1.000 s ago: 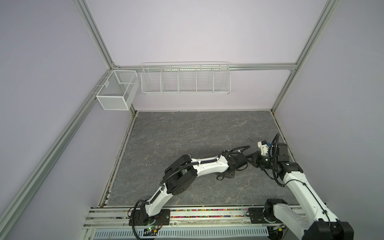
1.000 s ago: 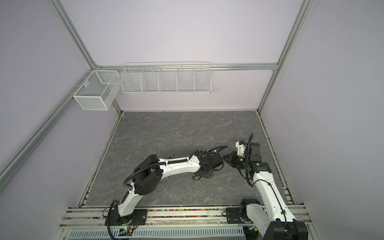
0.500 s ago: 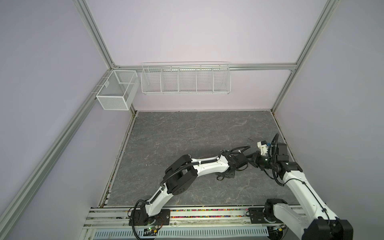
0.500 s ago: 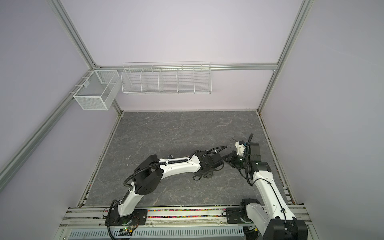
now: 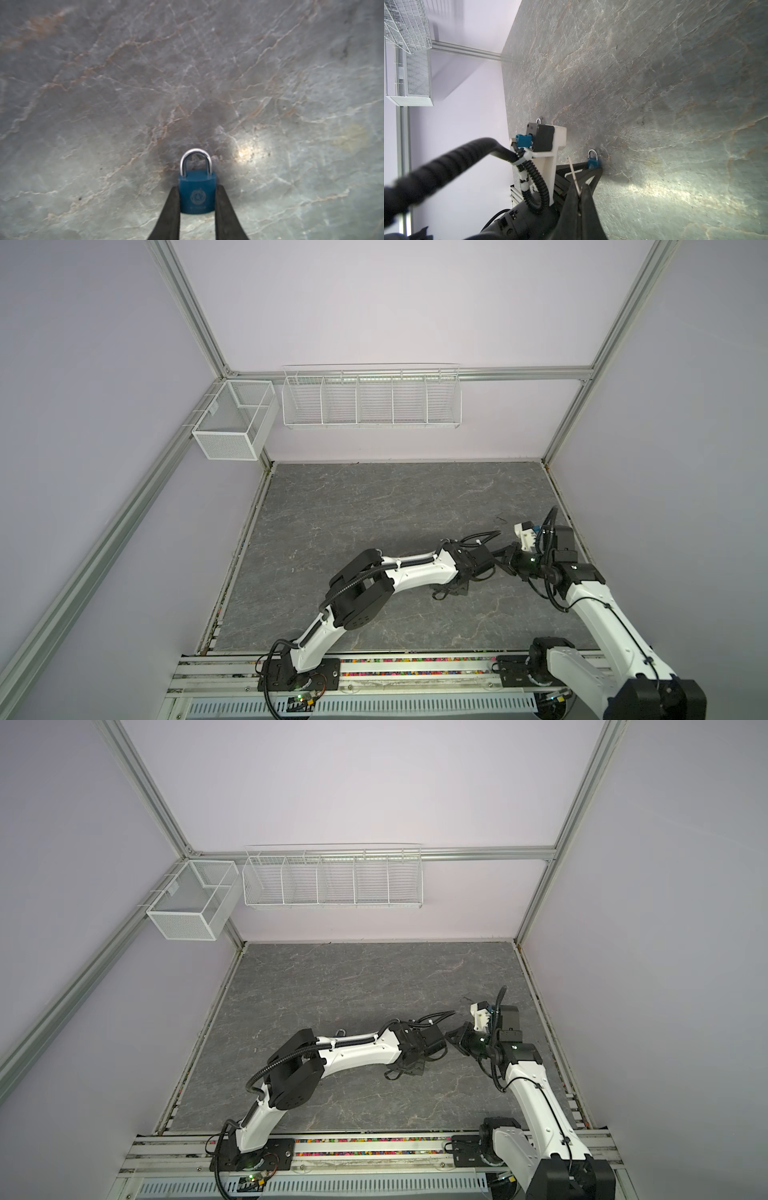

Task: Unlock with the key
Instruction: 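Lift the padlock with the left gripper toward the key in the right gripper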

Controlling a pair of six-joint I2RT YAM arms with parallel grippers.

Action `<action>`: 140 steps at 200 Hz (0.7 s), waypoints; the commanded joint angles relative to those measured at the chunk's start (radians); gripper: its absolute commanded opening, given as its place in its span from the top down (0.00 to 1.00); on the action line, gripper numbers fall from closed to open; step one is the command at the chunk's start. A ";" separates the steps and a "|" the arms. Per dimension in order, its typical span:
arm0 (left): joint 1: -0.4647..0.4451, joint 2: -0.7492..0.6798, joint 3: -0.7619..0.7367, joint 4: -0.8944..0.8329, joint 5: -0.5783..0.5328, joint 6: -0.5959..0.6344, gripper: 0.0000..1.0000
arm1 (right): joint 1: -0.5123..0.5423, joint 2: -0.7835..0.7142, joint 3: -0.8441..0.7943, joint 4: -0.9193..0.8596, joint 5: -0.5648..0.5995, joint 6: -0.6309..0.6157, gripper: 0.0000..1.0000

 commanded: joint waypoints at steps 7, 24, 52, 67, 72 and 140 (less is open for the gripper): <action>0.011 -0.110 -0.013 -0.042 -0.063 -0.013 1.00 | 0.000 -0.038 0.036 -0.061 0.031 -0.059 0.94; 0.022 -0.155 -0.025 -0.048 -0.072 -0.022 1.00 | 0.011 -0.046 0.048 -0.074 0.043 -0.063 0.94; 0.052 -0.266 -0.091 -0.007 -0.066 -0.055 1.00 | 0.054 -0.043 0.053 -0.070 0.065 -0.052 0.94; 0.078 -0.327 -0.141 0.035 -0.043 -0.086 1.00 | 0.119 -0.047 0.048 -0.057 0.111 -0.030 0.94; 0.090 -0.345 -0.154 0.046 -0.035 -0.096 1.00 | 0.146 -0.048 0.048 -0.051 0.128 -0.022 0.94; 0.175 -0.510 -0.222 0.122 -0.010 -0.261 1.00 | 0.425 -0.046 -0.046 0.202 0.265 0.222 0.94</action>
